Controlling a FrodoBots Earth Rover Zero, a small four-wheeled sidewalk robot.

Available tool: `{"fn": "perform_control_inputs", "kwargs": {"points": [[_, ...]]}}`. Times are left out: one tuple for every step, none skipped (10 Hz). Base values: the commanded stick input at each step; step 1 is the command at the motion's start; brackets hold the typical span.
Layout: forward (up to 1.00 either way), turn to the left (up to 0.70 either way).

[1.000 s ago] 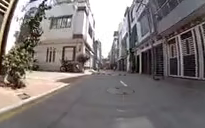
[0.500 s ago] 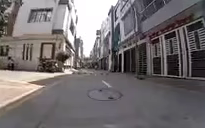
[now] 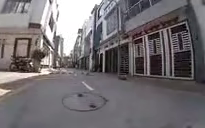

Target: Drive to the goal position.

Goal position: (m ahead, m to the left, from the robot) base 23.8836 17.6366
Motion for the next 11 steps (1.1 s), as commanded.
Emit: {"fn": "perform_control_inputs", "kwargs": {"points": [[1.00, 0.00], [1.00, 0.00], [1.00, 0.00], [1.00, 0.03], [1.00, 0.22], [1.00, 0.40], [1.00, 0.40], [1.00, 0.40], [1.00, 0.40], [1.00, 0.40], [1.00, 0.40]]}}
